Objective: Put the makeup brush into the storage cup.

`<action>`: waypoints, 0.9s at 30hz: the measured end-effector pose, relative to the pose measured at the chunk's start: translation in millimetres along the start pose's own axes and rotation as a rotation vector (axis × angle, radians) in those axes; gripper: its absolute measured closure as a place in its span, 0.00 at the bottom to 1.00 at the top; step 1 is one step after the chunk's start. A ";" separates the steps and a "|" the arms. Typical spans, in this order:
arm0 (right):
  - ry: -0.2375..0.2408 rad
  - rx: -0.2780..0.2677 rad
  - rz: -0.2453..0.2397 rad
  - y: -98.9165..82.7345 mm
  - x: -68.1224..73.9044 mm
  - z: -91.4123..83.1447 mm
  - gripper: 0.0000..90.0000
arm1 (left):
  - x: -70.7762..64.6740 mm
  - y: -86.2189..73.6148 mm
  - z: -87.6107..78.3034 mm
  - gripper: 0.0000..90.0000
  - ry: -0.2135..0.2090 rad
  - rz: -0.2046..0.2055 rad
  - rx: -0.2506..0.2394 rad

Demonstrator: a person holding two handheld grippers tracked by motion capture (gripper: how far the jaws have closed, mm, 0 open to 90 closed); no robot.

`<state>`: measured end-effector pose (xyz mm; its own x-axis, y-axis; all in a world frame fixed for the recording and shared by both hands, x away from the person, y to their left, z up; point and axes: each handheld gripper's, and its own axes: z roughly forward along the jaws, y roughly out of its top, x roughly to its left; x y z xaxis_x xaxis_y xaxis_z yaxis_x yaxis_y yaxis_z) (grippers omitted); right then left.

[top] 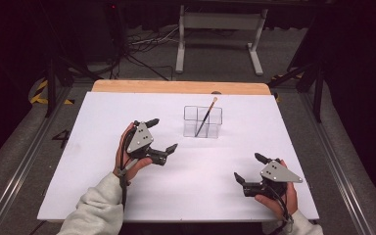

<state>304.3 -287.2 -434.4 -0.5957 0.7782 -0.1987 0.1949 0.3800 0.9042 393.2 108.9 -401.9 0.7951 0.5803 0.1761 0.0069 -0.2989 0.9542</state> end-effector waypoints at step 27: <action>-0.008 -0.003 0.004 0.0 -1.3 -1.3 0.07 | 2.2 -12.5 -23.8 0.03 0.005 0.000 0.014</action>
<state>304.1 -288.8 -433.6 -0.5889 0.7837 -0.1976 0.1950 0.3750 0.9063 380.4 131.9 -407.7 0.7919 0.5843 0.1775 0.0153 -0.3096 0.9508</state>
